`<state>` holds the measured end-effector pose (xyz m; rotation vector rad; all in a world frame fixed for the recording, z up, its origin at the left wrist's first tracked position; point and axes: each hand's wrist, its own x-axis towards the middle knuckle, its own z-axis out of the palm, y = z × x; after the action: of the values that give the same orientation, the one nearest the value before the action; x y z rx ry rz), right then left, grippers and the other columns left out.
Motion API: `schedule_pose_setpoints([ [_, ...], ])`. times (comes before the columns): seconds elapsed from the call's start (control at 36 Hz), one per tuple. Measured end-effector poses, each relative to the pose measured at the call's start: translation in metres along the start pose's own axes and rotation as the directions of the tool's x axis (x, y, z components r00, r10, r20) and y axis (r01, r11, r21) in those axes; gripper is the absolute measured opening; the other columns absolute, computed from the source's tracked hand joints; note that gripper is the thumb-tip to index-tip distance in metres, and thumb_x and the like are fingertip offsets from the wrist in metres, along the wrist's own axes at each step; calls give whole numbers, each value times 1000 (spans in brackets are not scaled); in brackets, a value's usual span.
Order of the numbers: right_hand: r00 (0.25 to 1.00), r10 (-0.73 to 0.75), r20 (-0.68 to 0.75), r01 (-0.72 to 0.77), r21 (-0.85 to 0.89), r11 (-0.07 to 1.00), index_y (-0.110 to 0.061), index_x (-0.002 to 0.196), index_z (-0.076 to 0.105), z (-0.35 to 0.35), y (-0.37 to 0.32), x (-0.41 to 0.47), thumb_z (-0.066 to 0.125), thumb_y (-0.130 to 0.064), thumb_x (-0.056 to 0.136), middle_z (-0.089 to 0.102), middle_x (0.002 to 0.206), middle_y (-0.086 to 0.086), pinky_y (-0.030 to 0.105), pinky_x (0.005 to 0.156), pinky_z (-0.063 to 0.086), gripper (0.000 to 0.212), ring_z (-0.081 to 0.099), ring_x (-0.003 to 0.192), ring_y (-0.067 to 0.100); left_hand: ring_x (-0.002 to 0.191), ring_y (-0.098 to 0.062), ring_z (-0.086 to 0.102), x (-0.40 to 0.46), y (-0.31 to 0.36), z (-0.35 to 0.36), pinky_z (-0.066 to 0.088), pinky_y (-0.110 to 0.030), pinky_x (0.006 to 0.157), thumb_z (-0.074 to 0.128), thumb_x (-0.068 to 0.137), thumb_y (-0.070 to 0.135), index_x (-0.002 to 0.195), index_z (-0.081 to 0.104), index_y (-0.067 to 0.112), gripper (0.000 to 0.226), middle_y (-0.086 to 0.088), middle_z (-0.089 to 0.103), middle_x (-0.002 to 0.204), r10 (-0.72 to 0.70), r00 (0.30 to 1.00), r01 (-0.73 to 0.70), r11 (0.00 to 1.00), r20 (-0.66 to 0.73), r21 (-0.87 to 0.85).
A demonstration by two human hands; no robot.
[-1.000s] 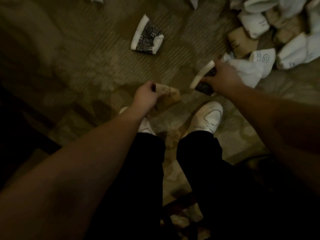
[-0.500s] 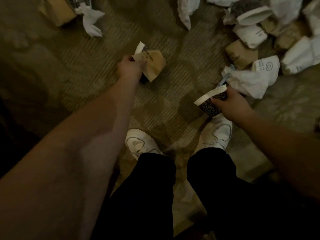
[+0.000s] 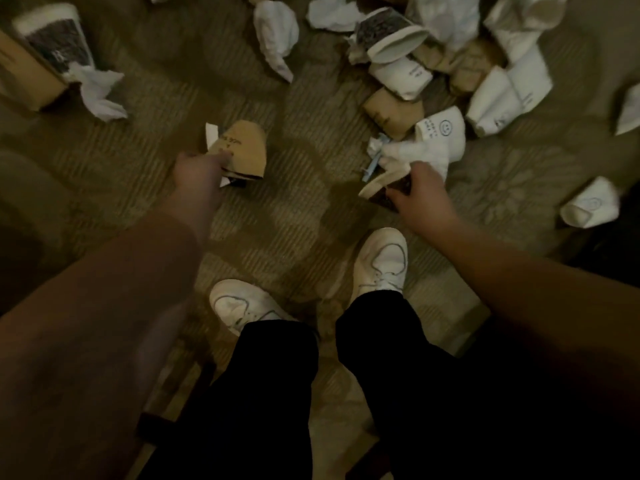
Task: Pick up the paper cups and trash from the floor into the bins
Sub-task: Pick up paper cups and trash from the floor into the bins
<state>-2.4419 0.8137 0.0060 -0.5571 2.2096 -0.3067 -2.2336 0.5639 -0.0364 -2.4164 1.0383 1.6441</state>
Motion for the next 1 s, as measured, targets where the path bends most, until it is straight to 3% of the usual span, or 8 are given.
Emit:
schedule_pose_setpoints([
  [0.08, 997, -4, -76, -16, -259, 966, -2, 131, 48, -7, 12, 22, 65, -29, 93, 37, 144, 18, 49, 107, 32, 50, 35, 133, 37, 106, -21, 54, -8, -5, 3, 47, -38, 80, 77, 86, 24, 137, 46, 15, 60, -3, 54, 125, -8, 1000, 8, 999, 0, 32],
  [0.19, 997, 75, 8, -68, -331, 941, -7, 140, 40, -2, 21, 38, 63, -32, 94, 27, 154, 12, 56, 111, 31, 56, 29, 139, 36, 120, -28, 58, -22, -17, 6, 44, -25, 58, 72, 90, 27, 137, 53, 14, 52, -12, 58, 135, 10, 997, -19, 993, 80, 115],
  [0.36, 984, 179, -10, -178, 65, 982, -16, 124, 49, 12, 40, 34, 64, -19, 94, 59, 125, 10, 41, 94, 47, 34, 56, 117, 29, 74, -15, 63, -44, -40, 19, 52, -24, 61, 68, 93, 17, 120, 61, 11, 29, -7, 69, 102, -72, 970, 39, 989, 231, 144],
  [0.44, 970, 237, 52, -243, 206, 948, -17, 137, 46, 12, 48, 24, 66, -17, 93, 60, 131, 7, 35, 95, 45, 49, 56, 120, 24, 96, -28, 66, -56, -48, 26, 55, -48, 91, 73, 88, 17, 125, 63, 10, 39, -13, 70, 114, -84, 963, 25, 974, 255, 227],
  [0.53, 970, 232, 75, -241, 148, 959, -12, 125, 61, 10, 61, 13, 69, -22, 91, 66, 119, 6, 33, 89, 48, 36, 61, 111, 22, 106, -31, 66, -68, -49, 36, 53, -52, 96, 77, 83, 16, 120, 66, 11, 39, -10, 71, 109, -64, 957, -41, 936, 283, 350],
  [0.78, 949, 194, 248, -220, 85, 972, -18, 114, 67, -31, 96, -24, 76, -32, 84, 57, 113, 2, 35, 86, 48, 34, 58, 100, 21, 93, -18, 66, -112, -31, 79, 53, -33, 81, 69, 89, 8, 121, 67, 7, 32, -9, 71, 111, -29, 898, -201, 861, 439, 468],
  [0.89, 928, 235, 288, -293, 177, 940, -18, 101, 65, -56, 101, -41, 74, -23, 83, 68, 94, 8, 44, 76, 56, 21, 65, 84, 25, 79, -11, 64, -126, -22, 94, 50, -22, 63, 67, 90, 7, 119, 68, 8, 30, -9, 71, 108, -12, 877, -279, 801, 480, 529],
  [1.0, 921, 236, 310, -314, 232, 921, -17, 107, 62, -71, 104, -45, 69, -18, 87, 67, 93, 7, 34, 61, 52, 21, 64, 74, 19, 83, -11, 65, -137, -16, 105, 48, -18, 58, 69, 89, 12, 124, 65, 9, 35, -6, 69, 110, -8, 873, -315, 753, 487, 577],
])
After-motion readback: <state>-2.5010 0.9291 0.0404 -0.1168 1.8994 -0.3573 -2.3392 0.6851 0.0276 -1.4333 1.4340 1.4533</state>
